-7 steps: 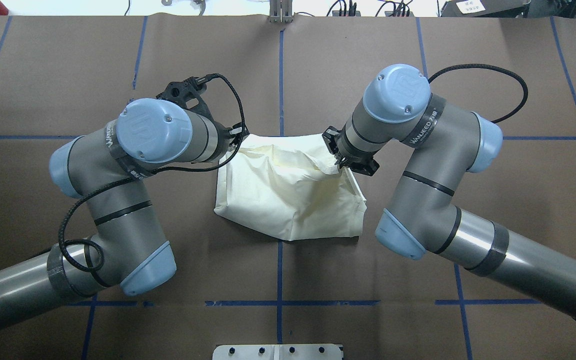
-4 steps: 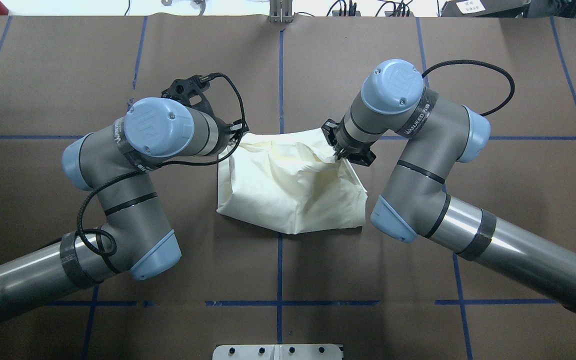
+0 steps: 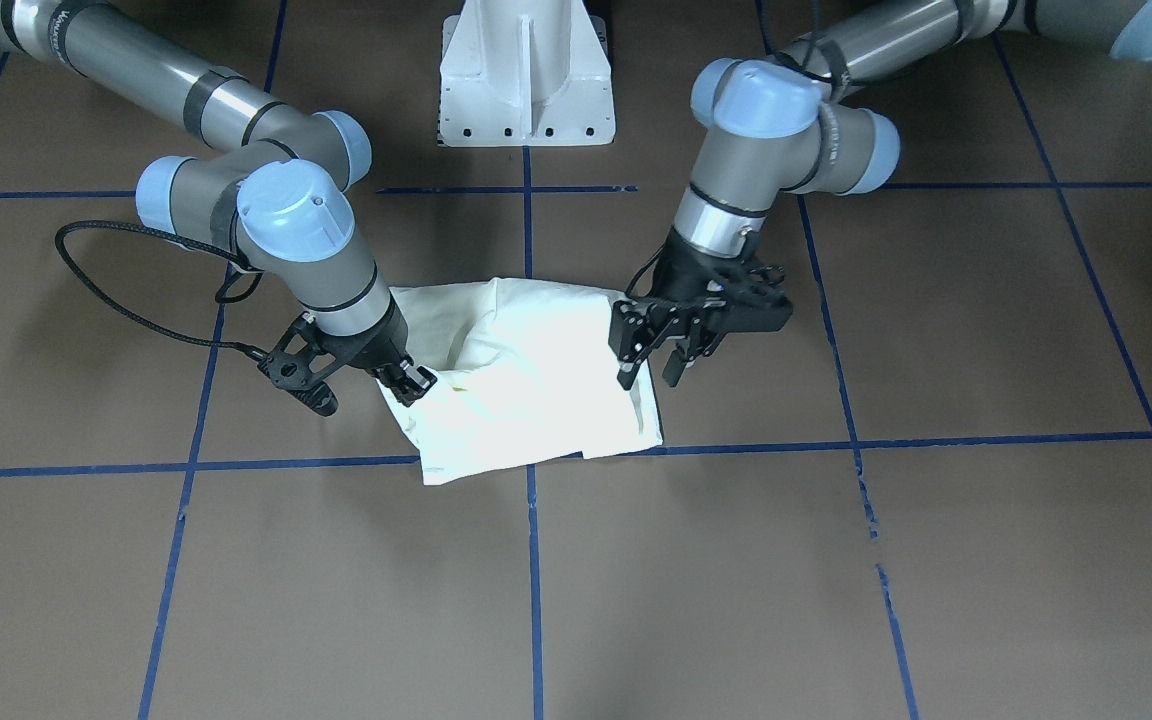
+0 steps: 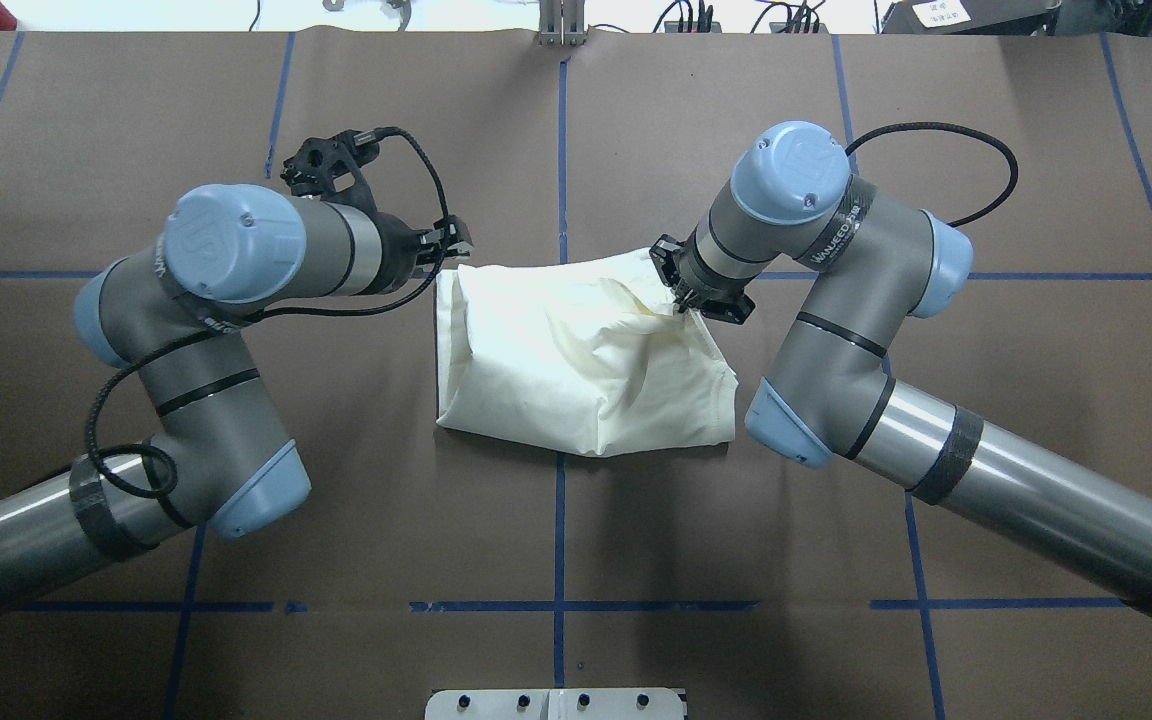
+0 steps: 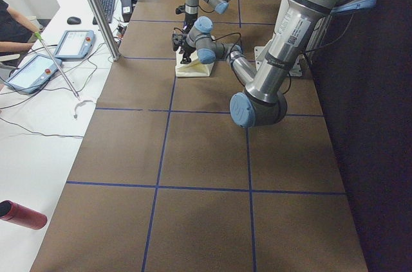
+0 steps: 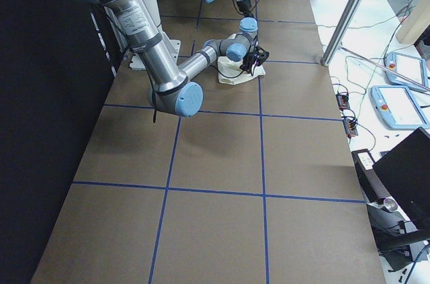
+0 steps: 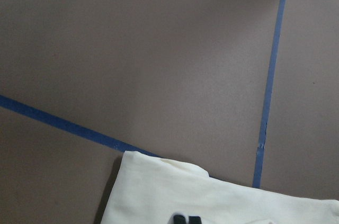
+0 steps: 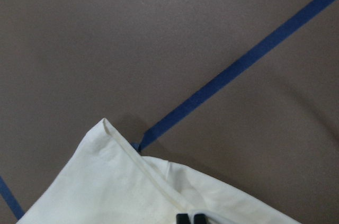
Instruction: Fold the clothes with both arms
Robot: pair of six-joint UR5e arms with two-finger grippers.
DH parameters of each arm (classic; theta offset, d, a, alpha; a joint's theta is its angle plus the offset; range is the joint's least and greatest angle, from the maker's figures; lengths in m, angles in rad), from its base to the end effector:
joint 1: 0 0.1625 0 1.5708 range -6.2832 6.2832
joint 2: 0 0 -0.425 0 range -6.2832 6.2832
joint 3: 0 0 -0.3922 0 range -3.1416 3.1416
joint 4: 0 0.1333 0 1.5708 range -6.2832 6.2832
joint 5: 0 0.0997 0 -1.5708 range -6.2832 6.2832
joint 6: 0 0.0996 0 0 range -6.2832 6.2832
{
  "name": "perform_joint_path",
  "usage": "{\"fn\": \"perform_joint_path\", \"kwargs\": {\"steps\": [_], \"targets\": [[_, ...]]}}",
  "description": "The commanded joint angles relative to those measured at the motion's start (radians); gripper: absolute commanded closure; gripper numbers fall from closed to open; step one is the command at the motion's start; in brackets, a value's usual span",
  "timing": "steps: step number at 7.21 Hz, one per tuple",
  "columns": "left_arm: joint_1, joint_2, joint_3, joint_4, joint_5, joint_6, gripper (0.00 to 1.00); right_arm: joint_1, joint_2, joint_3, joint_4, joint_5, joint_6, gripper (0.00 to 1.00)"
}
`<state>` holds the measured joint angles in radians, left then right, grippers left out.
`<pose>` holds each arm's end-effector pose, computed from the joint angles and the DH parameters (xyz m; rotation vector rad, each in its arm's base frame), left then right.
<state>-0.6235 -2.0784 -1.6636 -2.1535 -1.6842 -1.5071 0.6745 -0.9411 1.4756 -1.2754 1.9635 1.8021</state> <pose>0.4642 -0.4841 0.2574 0.3067 1.1562 -0.4251 -0.5052 -0.5258 0.2947 -0.1844 -0.8979 0.6804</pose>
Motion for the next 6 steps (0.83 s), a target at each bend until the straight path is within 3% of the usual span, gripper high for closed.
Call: {"fn": "perform_joint_path", "kwargs": {"steps": [1, 4, 6], "targets": [[0.01, 0.11, -0.019, -0.166, -0.023, 0.007, 1.0, 0.01, -0.001, -0.001, 0.002, 0.008, -0.003, 1.0], [0.129, 0.095, -0.004, -0.204, -0.022, -0.004, 1.0, 0.013, 0.001, -0.001, 0.002, 0.009, -0.003, 1.0], [0.14, 0.087, 0.053, -0.265, -0.02, -0.005, 1.0, 0.014, 0.001, 0.0, 0.004, 0.014, -0.001, 1.0]]}}
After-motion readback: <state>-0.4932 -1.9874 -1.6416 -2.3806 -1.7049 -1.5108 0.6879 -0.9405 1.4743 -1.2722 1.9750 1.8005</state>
